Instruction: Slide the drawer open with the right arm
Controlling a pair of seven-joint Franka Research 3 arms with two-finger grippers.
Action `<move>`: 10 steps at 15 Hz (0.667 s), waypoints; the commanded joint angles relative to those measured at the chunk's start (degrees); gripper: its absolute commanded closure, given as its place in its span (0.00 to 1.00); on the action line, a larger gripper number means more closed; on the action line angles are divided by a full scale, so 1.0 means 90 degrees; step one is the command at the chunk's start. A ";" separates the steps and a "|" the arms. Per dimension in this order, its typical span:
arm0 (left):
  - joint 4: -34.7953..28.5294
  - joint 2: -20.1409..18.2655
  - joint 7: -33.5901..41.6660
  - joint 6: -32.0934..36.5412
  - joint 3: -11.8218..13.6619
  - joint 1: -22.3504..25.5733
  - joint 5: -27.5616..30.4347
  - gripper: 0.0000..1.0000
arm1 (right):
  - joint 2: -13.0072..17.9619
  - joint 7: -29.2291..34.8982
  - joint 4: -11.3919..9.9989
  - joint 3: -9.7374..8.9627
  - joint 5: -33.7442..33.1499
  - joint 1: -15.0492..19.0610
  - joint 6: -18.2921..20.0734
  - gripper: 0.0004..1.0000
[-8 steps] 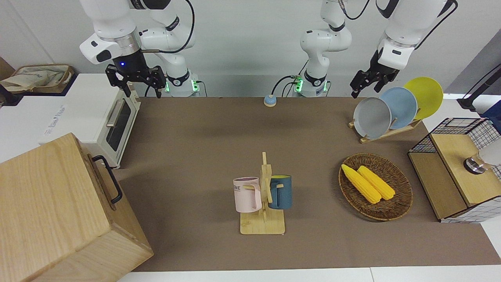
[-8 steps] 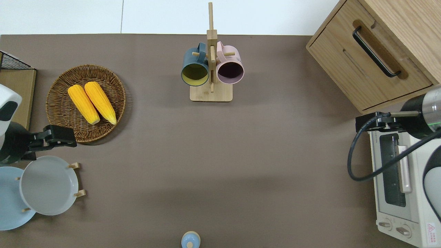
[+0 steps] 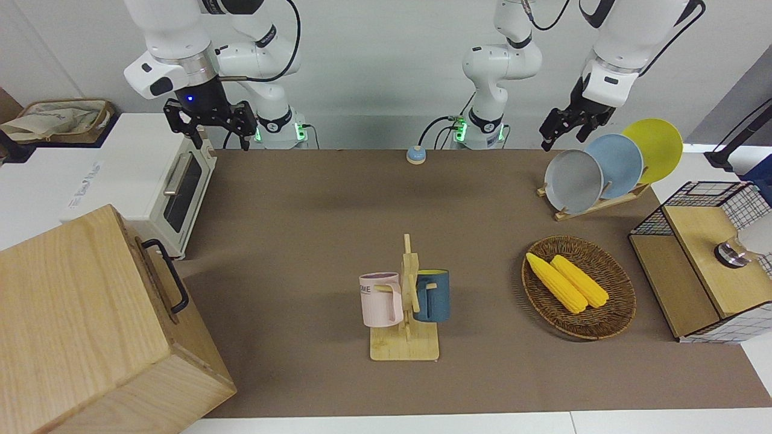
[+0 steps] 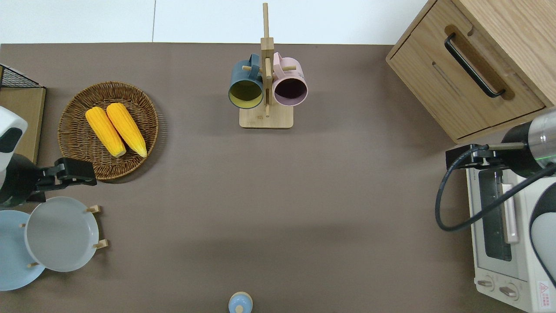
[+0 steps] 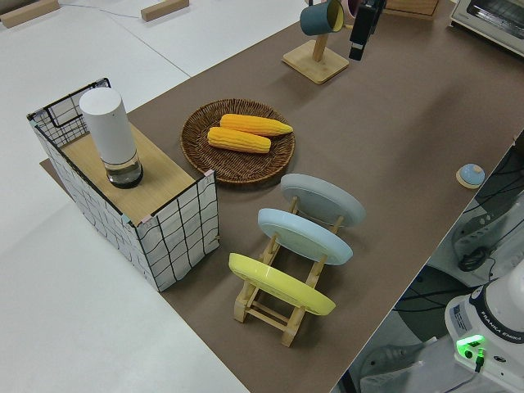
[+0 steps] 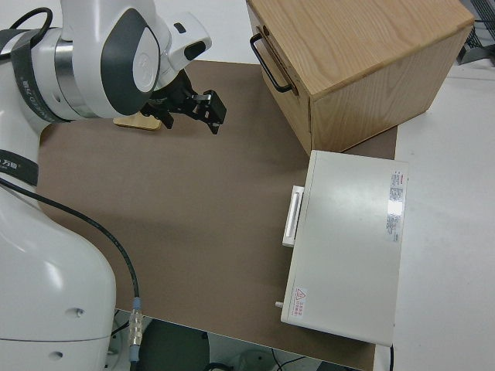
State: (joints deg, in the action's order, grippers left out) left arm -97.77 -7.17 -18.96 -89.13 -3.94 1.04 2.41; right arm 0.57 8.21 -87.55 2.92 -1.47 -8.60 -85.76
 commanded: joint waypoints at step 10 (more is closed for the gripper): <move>0.0024 -0.0053 0.0056 0.0099 0.0028 -0.0008 0.0006 0.01 | -0.0044 -0.0082 0.0051 -0.0129 -0.0353 -0.0069 0.0017 0.01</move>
State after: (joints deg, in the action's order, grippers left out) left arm -97.77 -7.17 -18.96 -89.13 -3.94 1.04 2.41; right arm 0.57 8.21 -87.55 2.61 -1.91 -8.74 -85.72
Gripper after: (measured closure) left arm 0.004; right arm 0.013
